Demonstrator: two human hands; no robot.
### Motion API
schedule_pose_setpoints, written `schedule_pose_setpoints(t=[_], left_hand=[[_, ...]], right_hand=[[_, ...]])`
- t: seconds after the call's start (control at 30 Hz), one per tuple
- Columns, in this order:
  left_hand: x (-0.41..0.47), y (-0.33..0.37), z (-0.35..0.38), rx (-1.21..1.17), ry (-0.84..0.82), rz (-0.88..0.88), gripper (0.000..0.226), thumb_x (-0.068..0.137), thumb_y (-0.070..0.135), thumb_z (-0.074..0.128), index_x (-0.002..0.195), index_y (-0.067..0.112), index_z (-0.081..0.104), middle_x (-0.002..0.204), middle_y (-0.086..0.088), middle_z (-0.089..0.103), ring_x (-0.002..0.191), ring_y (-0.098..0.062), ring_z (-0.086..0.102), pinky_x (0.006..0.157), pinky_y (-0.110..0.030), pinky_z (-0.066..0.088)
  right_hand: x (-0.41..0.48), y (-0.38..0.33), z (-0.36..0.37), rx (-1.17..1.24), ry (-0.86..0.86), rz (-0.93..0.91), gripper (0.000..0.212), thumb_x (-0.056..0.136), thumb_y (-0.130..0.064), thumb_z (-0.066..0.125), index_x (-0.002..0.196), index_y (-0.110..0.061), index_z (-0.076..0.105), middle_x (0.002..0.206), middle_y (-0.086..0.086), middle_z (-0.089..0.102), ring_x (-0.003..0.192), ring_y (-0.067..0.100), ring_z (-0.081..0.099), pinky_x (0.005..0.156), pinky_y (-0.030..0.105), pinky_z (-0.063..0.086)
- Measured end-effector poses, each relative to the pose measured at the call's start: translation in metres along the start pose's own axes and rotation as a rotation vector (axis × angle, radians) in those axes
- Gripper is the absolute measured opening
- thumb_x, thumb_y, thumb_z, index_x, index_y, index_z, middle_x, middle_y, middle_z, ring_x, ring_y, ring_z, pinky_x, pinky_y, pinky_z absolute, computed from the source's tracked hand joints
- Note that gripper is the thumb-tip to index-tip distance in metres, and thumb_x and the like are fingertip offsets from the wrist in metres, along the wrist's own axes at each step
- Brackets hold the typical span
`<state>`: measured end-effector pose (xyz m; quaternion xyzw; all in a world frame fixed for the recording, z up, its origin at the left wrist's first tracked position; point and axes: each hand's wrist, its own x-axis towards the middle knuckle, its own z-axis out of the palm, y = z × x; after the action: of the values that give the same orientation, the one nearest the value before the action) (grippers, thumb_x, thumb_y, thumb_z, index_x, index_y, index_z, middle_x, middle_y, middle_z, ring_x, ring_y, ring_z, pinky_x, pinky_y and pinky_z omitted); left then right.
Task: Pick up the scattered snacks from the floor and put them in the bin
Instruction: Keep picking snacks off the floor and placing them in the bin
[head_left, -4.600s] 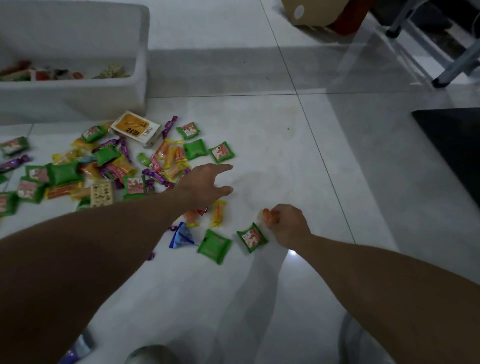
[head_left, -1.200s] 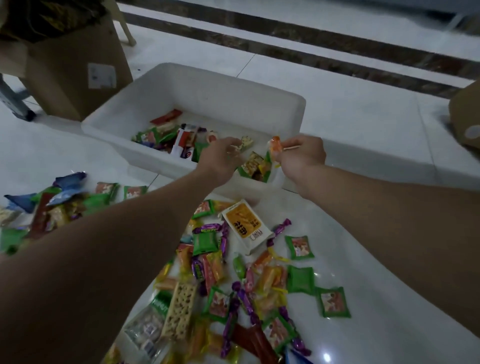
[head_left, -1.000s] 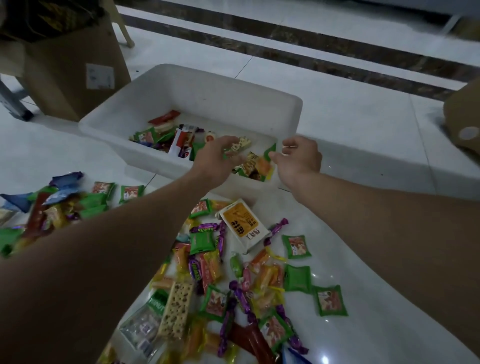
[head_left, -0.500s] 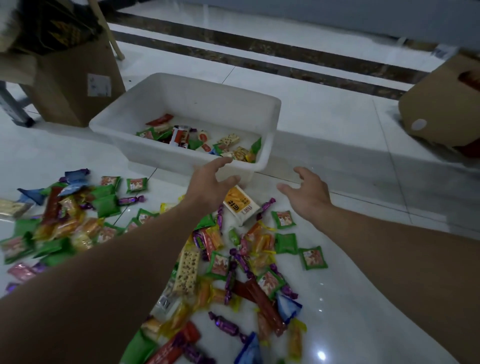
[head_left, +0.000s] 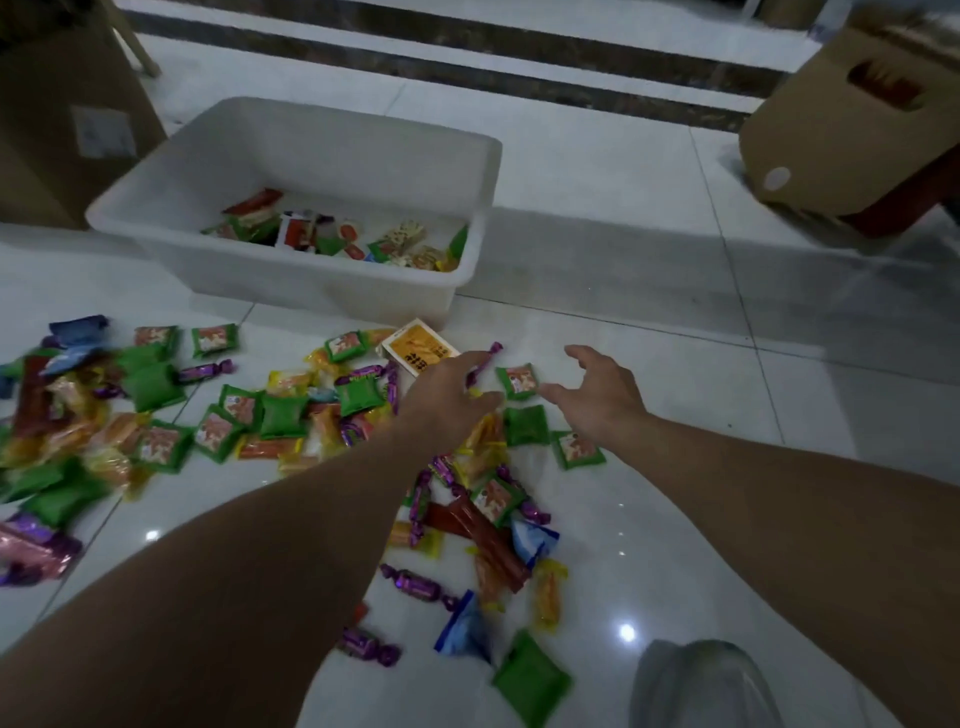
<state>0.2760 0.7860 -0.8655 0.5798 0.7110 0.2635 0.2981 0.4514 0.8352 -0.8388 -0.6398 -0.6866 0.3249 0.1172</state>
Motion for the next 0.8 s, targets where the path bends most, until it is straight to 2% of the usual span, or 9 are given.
schedule_pose_setpoints(t=[0.17, 0.27, 0.4, 0.57, 0.7, 0.8], left_hand=[[0.009, 0.000, 0.039, 0.155, -0.131, -0.010, 0.057, 0.083, 0.040, 0.068, 0.136, 0.031, 0.049, 0.130, -0.007, 0.057, 0.116, -0.026, 0.053, 0.096, -0.036, 0.045], [0.019, -0.002, 0.061, 0.207, -0.197, 0.014, 0.060, 0.082, 0.041, 0.069, 0.137, 0.032, 0.047, 0.132, -0.005, 0.058, 0.119, -0.025, 0.053, 0.096, -0.034, 0.045], [0.032, -0.005, 0.086, 0.320, -0.187, 0.062, 0.054, 0.081, 0.043, 0.067, 0.132, 0.031, 0.051, 0.124, -0.007, 0.060, 0.115, -0.029, 0.054, 0.095, -0.041, 0.046], [0.048, -0.011, 0.099, 0.471, -0.180, 0.073, 0.057, 0.084, 0.042, 0.066, 0.136, 0.029, 0.046, 0.129, -0.006, 0.054, 0.124, -0.029, 0.038, 0.105, -0.047, 0.033], [0.051, -0.013, 0.102, 0.387, -0.125, -0.007, 0.067, 0.075, 0.044, 0.075, 0.133, 0.025, 0.048, 0.122, -0.006, 0.058, 0.122, -0.029, 0.036, 0.105, -0.044, 0.032], [0.051, -0.015, 0.103, 0.380, -0.128, -0.040, 0.057, 0.073, 0.047, 0.076, 0.121, 0.023, 0.057, 0.116, -0.006, 0.058, 0.118, -0.029, 0.037, 0.102, -0.042, 0.031]], right_hand=[[0.009, 0.025, -0.001, -0.012, -0.030, 0.049, 0.067, 0.089, -0.034, 0.066, 0.147, -0.021, 0.035, 0.148, 0.007, 0.040, 0.132, 0.026, 0.043, 0.105, 0.032, 0.037], [0.017, 0.038, -0.001, -0.014, -0.042, 0.066, 0.068, 0.087, -0.032, 0.068, 0.146, -0.021, 0.036, 0.147, 0.007, 0.042, 0.131, 0.025, 0.044, 0.104, 0.031, 0.039], [0.024, 0.062, 0.004, -0.038, -0.085, 0.089, 0.069, 0.084, -0.029, 0.071, 0.145, -0.023, 0.039, 0.144, 0.007, 0.045, 0.128, 0.024, 0.048, 0.103, 0.033, 0.043], [0.027, 0.086, 0.014, -0.094, -0.190, 0.081, 0.073, 0.079, -0.025, 0.078, 0.142, -0.020, 0.043, 0.143, 0.007, 0.047, 0.127, 0.024, 0.048, 0.104, 0.031, 0.041], [0.029, 0.092, 0.026, -0.151, -0.195, 0.073, 0.061, 0.078, -0.024, 0.079, 0.133, -0.015, 0.054, 0.132, 0.007, 0.056, 0.118, 0.021, 0.054, 0.095, 0.023, 0.040], [0.030, 0.091, 0.033, -0.138, -0.161, 0.098, 0.055, 0.075, -0.021, 0.081, 0.125, -0.012, 0.060, 0.124, 0.009, 0.060, 0.110, 0.021, 0.057, 0.090, 0.023, 0.044]])
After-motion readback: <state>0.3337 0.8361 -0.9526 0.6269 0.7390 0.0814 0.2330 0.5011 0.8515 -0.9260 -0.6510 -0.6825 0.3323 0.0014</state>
